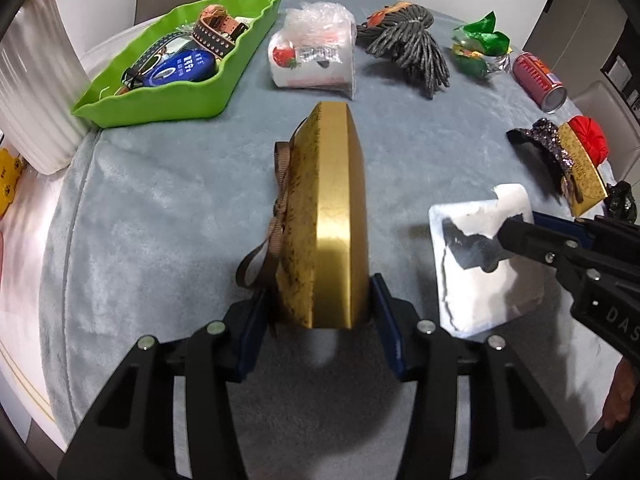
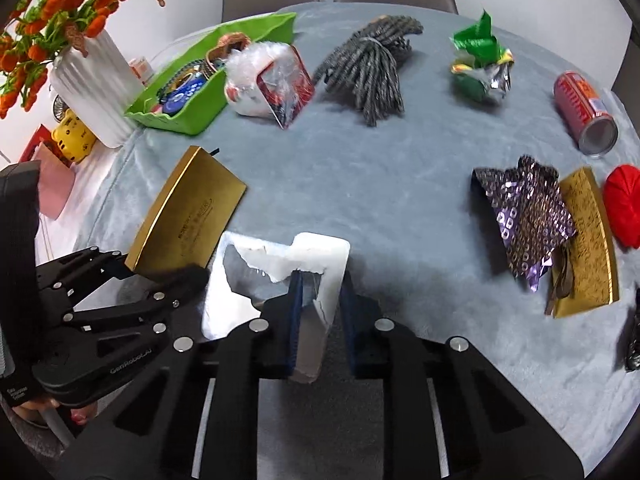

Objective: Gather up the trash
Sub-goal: 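Grasp the gold box with the left tool while the right tool grasps the white bat tray, then carry the gold box and white tray to the bin and release them, then move both open tools back over the table, then grasp the second gold box with the left tool while the right tool grasps the black plastic bag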

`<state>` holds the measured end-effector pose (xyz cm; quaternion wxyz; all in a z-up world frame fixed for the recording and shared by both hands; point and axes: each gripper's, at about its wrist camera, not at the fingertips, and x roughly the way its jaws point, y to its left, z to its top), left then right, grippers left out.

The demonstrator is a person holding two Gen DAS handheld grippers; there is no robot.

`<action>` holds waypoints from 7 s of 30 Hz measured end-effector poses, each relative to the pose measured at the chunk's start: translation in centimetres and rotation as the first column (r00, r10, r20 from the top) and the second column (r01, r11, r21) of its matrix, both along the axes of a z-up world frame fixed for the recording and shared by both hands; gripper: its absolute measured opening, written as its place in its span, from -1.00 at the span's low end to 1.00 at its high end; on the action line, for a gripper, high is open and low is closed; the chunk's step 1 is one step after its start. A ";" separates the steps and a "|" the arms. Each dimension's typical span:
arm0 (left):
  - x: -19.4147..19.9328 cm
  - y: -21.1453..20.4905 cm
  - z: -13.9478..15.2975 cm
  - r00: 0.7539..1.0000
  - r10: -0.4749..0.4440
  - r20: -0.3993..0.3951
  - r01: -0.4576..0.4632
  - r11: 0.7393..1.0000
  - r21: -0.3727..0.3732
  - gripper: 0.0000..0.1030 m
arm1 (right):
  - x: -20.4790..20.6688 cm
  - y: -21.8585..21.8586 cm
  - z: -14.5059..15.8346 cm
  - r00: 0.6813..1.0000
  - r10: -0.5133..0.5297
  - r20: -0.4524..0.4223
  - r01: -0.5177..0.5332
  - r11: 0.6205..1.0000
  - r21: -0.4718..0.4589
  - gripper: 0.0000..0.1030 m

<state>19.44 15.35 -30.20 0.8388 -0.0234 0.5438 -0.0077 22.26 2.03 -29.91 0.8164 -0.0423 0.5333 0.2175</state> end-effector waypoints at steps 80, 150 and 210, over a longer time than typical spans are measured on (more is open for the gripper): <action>-39.6 -80.3 -14.6 -0.178 -0.981 -0.080 0.979 -0.168 -0.117 -0.05 | -57.1 -67.4 -12.3 -0.122 -0.992 0.042 0.989 -0.125 -0.081 -0.85; -18.4 -50.0 8.7 0.816 -0.574 0.071 0.573 0.819 0.033 0.38 | -27.5 -48.5 10.1 0.847 -0.487 0.215 0.509 0.858 -0.062 -0.08; 5.4 -28.4 3.5 0.977 -0.205 0.057 0.208 0.977 -0.046 -0.02 | 2.6 -28.3 4.4 0.967 -0.225 0.121 0.240 0.962 -0.130 -0.55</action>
